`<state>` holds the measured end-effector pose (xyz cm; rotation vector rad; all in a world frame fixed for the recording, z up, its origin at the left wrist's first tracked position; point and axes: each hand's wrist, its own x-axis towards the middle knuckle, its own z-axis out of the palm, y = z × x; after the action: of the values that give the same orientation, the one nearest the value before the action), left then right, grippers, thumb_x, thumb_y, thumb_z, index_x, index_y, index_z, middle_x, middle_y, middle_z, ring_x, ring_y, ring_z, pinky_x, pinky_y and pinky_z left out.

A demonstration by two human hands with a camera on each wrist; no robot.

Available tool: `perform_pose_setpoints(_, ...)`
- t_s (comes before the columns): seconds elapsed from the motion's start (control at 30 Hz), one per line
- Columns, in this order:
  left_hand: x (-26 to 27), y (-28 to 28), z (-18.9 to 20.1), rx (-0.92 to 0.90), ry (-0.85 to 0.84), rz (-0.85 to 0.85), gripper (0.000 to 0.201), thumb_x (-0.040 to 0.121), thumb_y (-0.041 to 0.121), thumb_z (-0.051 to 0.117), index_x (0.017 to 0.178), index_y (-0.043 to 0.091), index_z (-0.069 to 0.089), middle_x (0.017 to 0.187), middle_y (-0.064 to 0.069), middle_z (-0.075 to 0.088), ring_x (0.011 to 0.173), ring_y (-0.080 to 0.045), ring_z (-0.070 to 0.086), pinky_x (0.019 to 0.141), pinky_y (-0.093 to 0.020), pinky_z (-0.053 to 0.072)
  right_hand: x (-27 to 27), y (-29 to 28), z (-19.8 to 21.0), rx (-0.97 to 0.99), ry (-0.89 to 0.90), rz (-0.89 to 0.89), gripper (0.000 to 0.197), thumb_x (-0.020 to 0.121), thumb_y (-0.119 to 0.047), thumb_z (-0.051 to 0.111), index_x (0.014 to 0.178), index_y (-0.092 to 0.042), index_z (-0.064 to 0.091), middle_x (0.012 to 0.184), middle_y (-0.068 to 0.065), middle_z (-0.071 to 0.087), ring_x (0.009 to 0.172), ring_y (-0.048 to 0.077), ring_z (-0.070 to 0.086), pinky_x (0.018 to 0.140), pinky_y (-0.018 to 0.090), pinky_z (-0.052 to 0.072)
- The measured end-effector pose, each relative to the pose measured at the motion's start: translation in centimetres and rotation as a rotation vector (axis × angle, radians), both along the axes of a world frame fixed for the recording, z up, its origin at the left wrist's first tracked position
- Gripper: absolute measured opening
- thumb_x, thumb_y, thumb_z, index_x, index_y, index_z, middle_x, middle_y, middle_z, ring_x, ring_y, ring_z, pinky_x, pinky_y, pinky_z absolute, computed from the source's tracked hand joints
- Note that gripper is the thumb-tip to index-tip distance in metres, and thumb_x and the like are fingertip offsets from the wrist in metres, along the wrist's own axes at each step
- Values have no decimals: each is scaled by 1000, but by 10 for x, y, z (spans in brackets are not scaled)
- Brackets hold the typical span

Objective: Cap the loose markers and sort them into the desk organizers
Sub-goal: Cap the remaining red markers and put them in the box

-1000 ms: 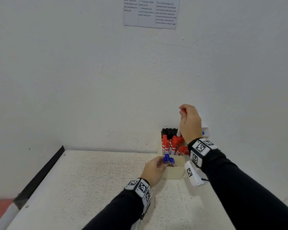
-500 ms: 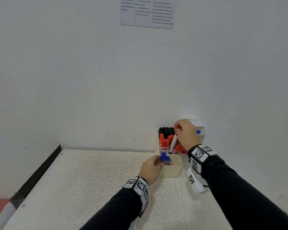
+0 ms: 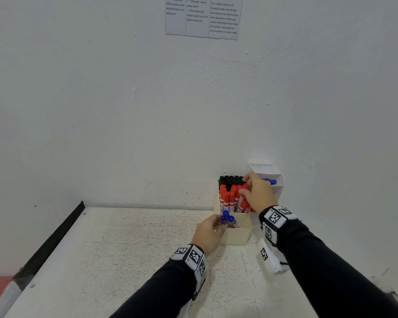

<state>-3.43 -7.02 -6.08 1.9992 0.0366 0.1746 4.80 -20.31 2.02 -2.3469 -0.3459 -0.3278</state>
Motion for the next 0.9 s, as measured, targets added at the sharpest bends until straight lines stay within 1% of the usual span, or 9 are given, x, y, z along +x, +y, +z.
perform_pose_setpoints(0.07,1,0,0,1,4,-2,27,94,14,50,120,10,57,118,-5,63,97,-7,53,85,-14,37,-1,2,-7,-67,11,-23,17,84,-6,63,99,-5,54,75,4,56,66,18,56,59,22,42)
perform_pose_setpoints(0.13,1,0,0,2,13,-7,28,94,14,50,121,10,56,119,-4,62,97,-7,53,86,-14,38,-1,5,-10,-149,12,-25,10,89,-8,56,97,-2,56,84,10,62,72,20,57,62,25,41)
perform_pose_setpoints(0.23,1,1,-1,3,11,-11,28,94,14,50,122,10,56,119,-4,62,98,-6,53,85,-13,37,-2,15,-11,-347,50,9,24,96,-17,44,97,1,60,97,17,65,90,28,61,77,32,45)
perform_pose_setpoints(0.3,1,1,-1,6,6,-16,29,94,14,50,122,10,56,119,-4,62,98,-6,53,85,-13,37,-6,19,-11,-402,22,0,30,97,-22,41,99,-1,61,98,16,64,95,31,60,81,34,48)
perform_pose_setpoints(0.43,1,2,-1,31,-7,-23,30,94,14,49,123,11,55,119,-3,62,97,-6,53,85,-13,37,-16,20,-11,-256,-118,-169,20,90,-11,47,106,-5,56,107,13,56,98,28,56,82,34,49)
perform_pose_setpoints(0.53,1,2,-2,45,-17,-24,29,94,14,49,122,11,56,119,-3,63,97,-5,54,85,-12,37,-24,20,-10,-183,26,-214,28,89,-8,47,117,-2,44,117,17,48,99,29,55,83,32,47)
perform_pose_setpoints(0.6,2,2,-2,48,-20,-19,28,94,15,49,121,11,57,118,-3,64,96,-5,54,85,-12,38,-27,20,-13,-139,106,-155,33,90,-6,47,122,0,41,124,18,45,110,29,50,90,29,42)
perform_pose_setpoints(0.77,2,2,-2,59,-28,-26,28,94,14,49,121,11,56,116,-2,63,96,-5,54,85,-13,39,-25,23,-23,0,100,9,41,90,-1,46,130,-6,43,134,11,43,123,22,45,104,24,32)
perform_pose_setpoints(0.9,4,3,-4,80,-32,-24,28,94,15,49,121,13,58,116,-1,64,96,-6,55,86,-14,38,-29,19,-34,56,-21,-196,34,87,0,49,120,-5,48,127,13,42,113,25,48,96,24,36)
